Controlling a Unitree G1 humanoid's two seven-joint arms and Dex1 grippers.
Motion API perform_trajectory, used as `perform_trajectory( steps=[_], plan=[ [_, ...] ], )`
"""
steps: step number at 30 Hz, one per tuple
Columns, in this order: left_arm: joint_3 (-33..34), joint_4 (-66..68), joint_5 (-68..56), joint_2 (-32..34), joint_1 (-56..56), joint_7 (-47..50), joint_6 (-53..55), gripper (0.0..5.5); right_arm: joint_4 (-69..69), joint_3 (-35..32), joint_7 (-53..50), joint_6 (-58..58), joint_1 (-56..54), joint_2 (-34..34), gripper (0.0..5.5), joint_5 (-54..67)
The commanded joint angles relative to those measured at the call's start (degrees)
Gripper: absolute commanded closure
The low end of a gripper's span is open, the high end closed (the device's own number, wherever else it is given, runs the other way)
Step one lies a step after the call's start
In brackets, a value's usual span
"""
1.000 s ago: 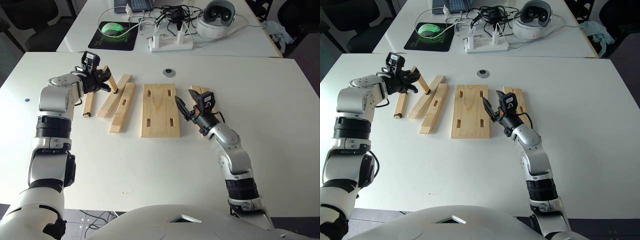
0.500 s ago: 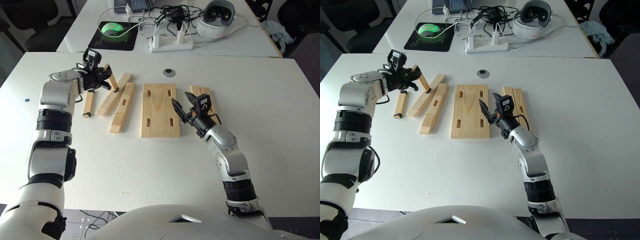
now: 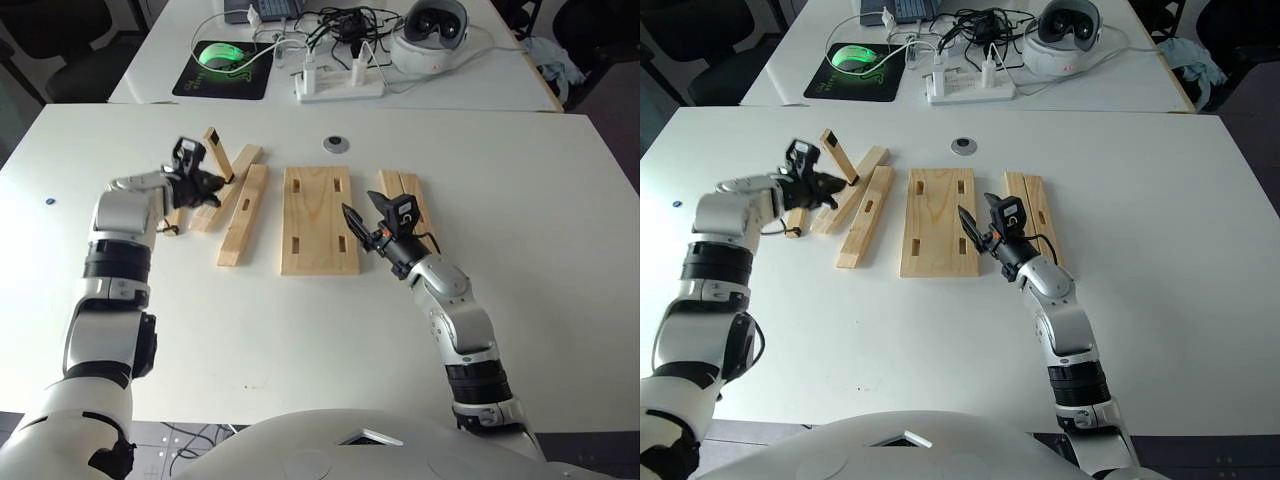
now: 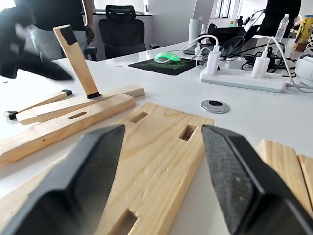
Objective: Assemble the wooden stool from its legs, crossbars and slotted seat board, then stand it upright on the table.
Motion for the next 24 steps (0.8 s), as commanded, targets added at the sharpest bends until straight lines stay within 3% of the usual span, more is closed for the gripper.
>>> perform_trajectory(
  steps=[1,9,20,24],
  plan=[
    [0.71,-1.28,0.59,0.31,-0.72,0.22,-0.80,3.70,0.22,0.46,0.47,-0.26,0.11,-0.20,2.58,-0.49],
    [-0.56,-2.05,3.64,2.78,3.12,-0.07,-1.61,2.60,-0.52,0.39,0.79,0.05,0.63,-0.51,2.58,-0.37],
    [1.19,-5.42,2.05,0.73,6.10,-0.07,1.26,1.06,-1.11,0.16,1.47,1.21,0.26,-1.35,2.58,0.14],
    [1.00,-4.83,2.32,0.69,6.59,0.36,1.64,0.77,-1.49,0.28,1.75,1.77,-0.08,-1.49,2.58,0.16]
  ],
)
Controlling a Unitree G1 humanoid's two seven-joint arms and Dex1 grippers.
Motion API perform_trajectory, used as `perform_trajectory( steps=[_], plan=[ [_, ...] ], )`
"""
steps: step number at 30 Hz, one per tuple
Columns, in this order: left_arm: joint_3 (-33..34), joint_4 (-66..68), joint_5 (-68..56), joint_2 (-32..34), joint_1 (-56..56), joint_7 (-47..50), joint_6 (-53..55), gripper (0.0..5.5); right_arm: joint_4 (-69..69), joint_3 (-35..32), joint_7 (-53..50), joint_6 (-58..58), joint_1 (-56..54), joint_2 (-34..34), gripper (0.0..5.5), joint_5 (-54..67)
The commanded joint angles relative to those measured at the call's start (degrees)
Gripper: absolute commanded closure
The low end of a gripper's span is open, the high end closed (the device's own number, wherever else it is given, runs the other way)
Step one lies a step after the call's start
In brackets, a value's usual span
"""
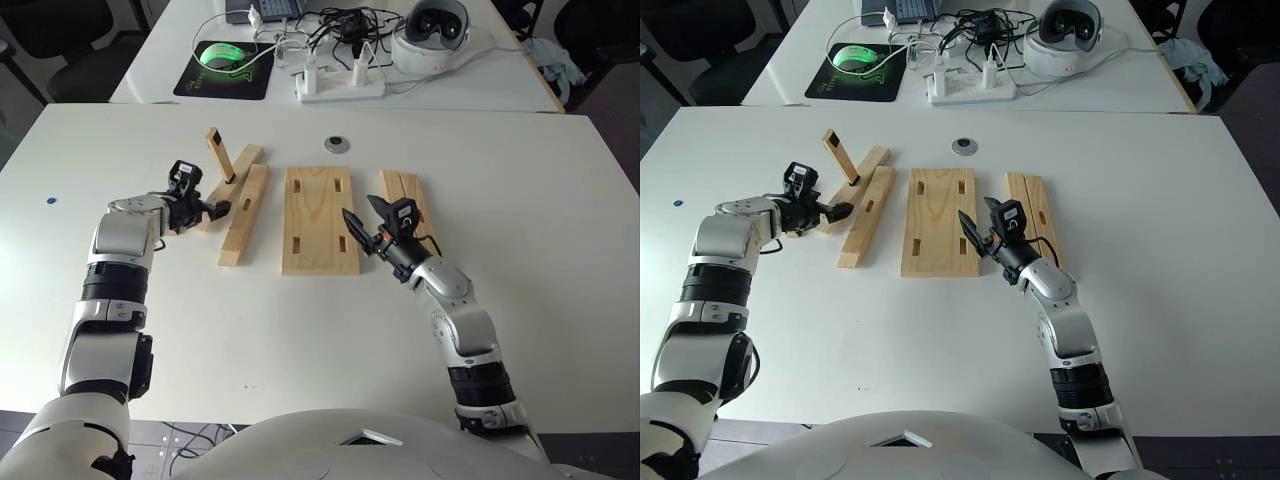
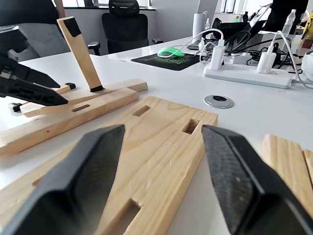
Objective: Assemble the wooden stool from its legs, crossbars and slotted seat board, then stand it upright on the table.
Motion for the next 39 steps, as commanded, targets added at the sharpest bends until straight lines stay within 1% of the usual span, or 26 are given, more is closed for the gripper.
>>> perform_trajectory(
  steps=[1,7,11,15,17,19,22,24,26,31,35,39],
  plan=[
    [0.27,0.25,0.17,-0.27,0.87,0.51,0.86,0.77,-1.30,0.29,0.61,1.21,-0.78,-0.41,2.58,0.07],
    [0.21,2.97,0.14,-0.84,0.24,0.06,0.11,0.77,-2.00,0.26,0.36,1.91,-0.63,-0.35,2.58,-0.08],
    [1.16,5.20,-0.83,-1.14,0.47,-0.62,0.69,1.27,-2.14,0.25,0.50,2.61,-1.13,-0.45,2.58,-0.02],
    [1.84,6.24,-1.41,-1.26,0.79,-0.64,0.53,1.95,-1.82,0.26,0.66,3.03,-1.76,-0.52,2.58,-0.08],
    [1.99,5.91,-1.51,-1.40,0.98,-0.62,0.66,2.15,-1.74,0.24,0.56,3.16,-1.79,-0.55,2.58,-0.20],
    [1.90,4.68,-1.61,-1.52,1.55,-0.71,1.19,2.47,-1.78,0.33,0.48,3.30,-1.76,-0.48,2.58,-0.27],
    [2.15,0.79,-2.15,-1.48,3.83,-0.56,2.95,2.89,-1.75,0.42,0.50,3.45,-1.90,-0.43,2.58,-0.28],
    [2.07,-4.88,-3.05,-1.66,7.27,-0.38,5.89,3.25,-2.28,-0.12,0.05,3.60,-1.53,-0.44,2.58,-0.18],
    [2.37,-12.31,-4.16,-1.73,12.42,0.26,9.38,3.39,-2.81,-0.64,-0.18,3.63,-0.98,-0.51,2.58,0.04],
    [4.64,-25.83,-5.89,-2.20,23.67,3.35,15.22,3.39,-3.76,-1.20,-0.11,3.83,0.23,-0.98,2.58,0.10],
    [6.74,-32.80,-6.62,-3.35,29.30,6.41,17.65,3.39,-4.38,-1.25,0.32,4.31,0.51,-1.61,2.58,0.15],
    [6.57,-40.55,-8.11,-3.32,34.79,7.31,20.74,3.39,-4.63,-1.38,0.58,4.72,0.80,-2.10,2.58,0.23]
  ],
)
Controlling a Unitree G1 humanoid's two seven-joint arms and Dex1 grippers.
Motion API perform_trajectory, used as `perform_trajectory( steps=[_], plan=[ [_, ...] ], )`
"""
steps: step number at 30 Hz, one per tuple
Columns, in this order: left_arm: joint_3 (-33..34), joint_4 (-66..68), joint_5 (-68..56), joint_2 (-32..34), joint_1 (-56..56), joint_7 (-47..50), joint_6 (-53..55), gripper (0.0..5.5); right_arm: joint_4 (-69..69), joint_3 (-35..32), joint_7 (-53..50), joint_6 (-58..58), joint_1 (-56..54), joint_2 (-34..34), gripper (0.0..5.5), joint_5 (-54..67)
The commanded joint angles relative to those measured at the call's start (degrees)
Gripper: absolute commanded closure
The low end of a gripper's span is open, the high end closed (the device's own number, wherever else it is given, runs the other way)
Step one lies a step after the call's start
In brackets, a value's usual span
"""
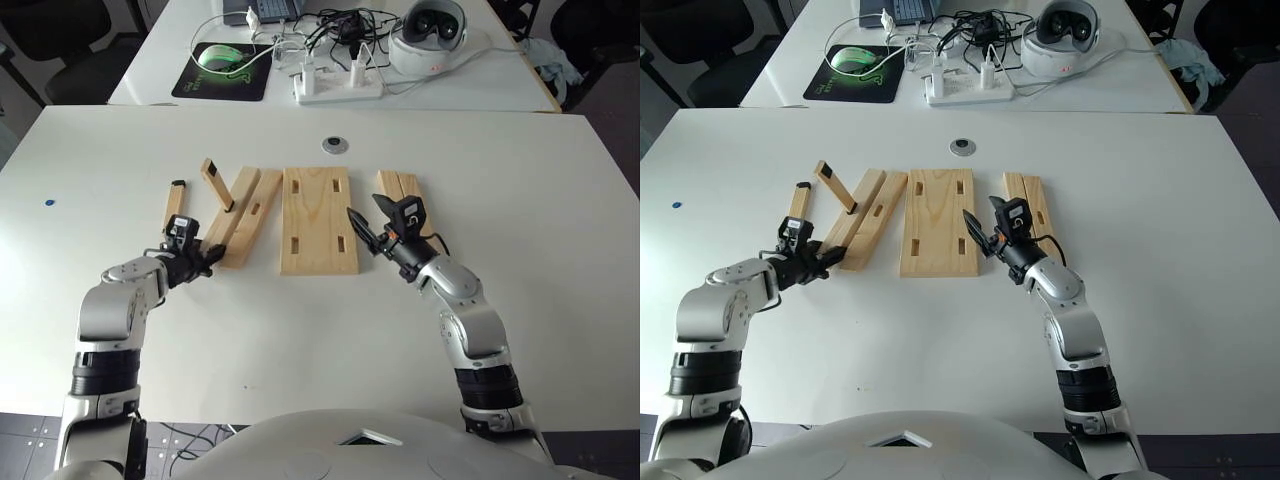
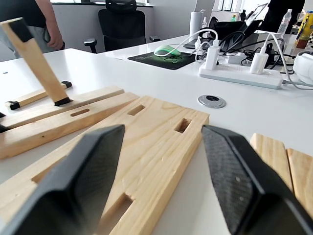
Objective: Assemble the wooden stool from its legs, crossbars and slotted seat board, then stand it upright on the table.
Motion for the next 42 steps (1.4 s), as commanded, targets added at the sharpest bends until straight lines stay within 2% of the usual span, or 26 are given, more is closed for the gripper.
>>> perform_trajectory(
  steps=[1,10,11,18,22,29,34,37,42],
  plan=[
    [-1.77,-4.92,-1.35,0.08,7.03,0.27,5.81,3.39,-0.67,-0.39,0.38,1.01,0.36,-0.80,2.58,0.24],
    [-3.44,-10.47,-3.52,5.53,9.35,-2.08,9.07,3.39,-0.93,-0.56,-0.58,0.89,1.42,-0.67,2.58,0.16],
    [-3.69,-10.60,-3.39,5.81,9.15,-1.90,9.05,3.03,-0.90,-0.39,-0.60,0.87,1.59,-0.61,2.58,0.10],
    [-3.06,-11.38,-4.45,7.51,6.19,-2.35,8.86,2.08,-0.29,-0.39,-0.25,0.13,2.19,-0.78,2.58,0.00],
    [0.91,-8.17,-3.91,8.44,1.17,-1.07,5.82,1.46,0.73,-0.57,-0.29,-0.53,1.88,-0.68,2.58,-0.10],
    [8.98,-1.23,-2.78,11.91,-13.19,0.65,-6.43,0.58,4.92,-1.47,0.34,-2.65,0.22,-1.67,2.58,-0.50],
    [9.72,-1.48,-4.35,10.88,-16.72,0.90,-6.41,0.58,7.71,-1.91,1.42,-3.93,-1.46,-2.42,2.58,-0.35],
    [12.04,-0.25,-5.79,9.87,-19.80,1.90,-8.10,0.95,8.91,-1.84,1.50,-4.75,-1.73,-2.33,2.58,-0.57],
    [12.31,-1.26,-10.55,2.99,-20.84,2.24,-11.64,1.71,11.57,-0.77,2.16,-5.50,-3.83,-1.90,2.58,-0.96]
  ],
)
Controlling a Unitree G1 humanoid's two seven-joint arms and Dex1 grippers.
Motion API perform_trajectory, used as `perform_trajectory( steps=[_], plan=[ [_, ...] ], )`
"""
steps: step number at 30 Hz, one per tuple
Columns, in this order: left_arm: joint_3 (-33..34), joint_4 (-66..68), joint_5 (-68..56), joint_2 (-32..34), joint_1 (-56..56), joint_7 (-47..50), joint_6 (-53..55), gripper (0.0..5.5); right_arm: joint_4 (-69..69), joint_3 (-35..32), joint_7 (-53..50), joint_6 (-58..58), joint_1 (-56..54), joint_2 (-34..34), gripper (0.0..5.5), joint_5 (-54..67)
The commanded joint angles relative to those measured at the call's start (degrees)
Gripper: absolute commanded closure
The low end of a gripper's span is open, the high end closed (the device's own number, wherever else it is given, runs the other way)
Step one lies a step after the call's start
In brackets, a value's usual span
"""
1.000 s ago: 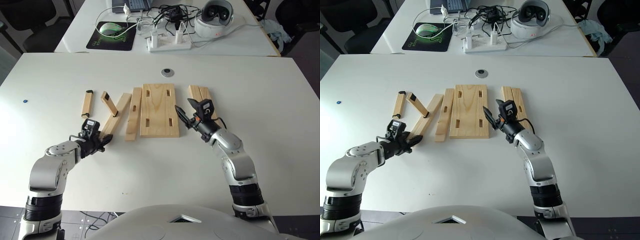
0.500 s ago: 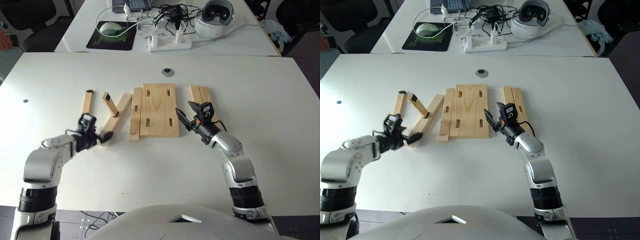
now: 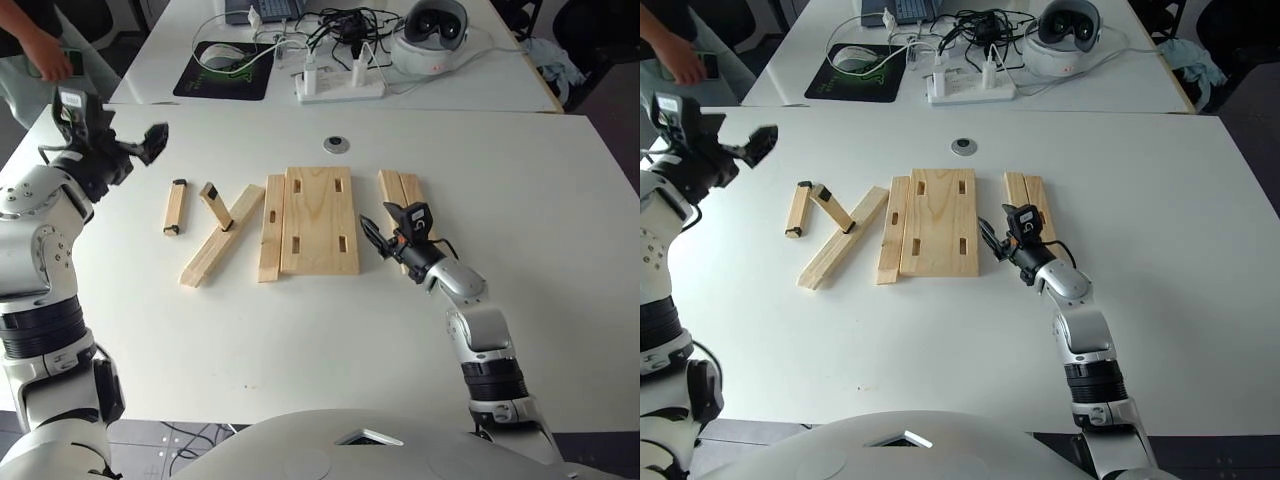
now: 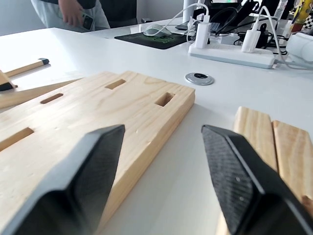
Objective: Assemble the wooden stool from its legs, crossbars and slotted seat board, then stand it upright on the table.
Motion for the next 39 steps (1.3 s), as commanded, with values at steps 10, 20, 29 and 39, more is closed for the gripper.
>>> perform_trajectory(
  steps=[10,20,29,39],
  plan=[
    [-5.39,-0.11,-2.49,-13.53,2.85,0.12,-15.80,3.11,4.76,1.80,3.07,-1.10,-6.08,-0.14,2.58,-0.86],
    [-7.41,4.99,-2.55,-14.31,2.33,-0.70,-19.82,4.57,4.84,2.66,3.74,-0.53,-6.67,0.31,2.58,-0.97],
    [-6.90,6.86,-2.74,-12.76,-0.06,-1.00,-20.26,5.49,4.65,3.03,3.27,-0.68,-5.82,1.44,2.58,-1.42],
    [-6.73,8.00,-3.68,-11.76,-3.46,-0.70,-19.29,5.49,4.35,3.04,2.78,-0.64,-5.38,2.09,2.58,-2.11]
  ],
)
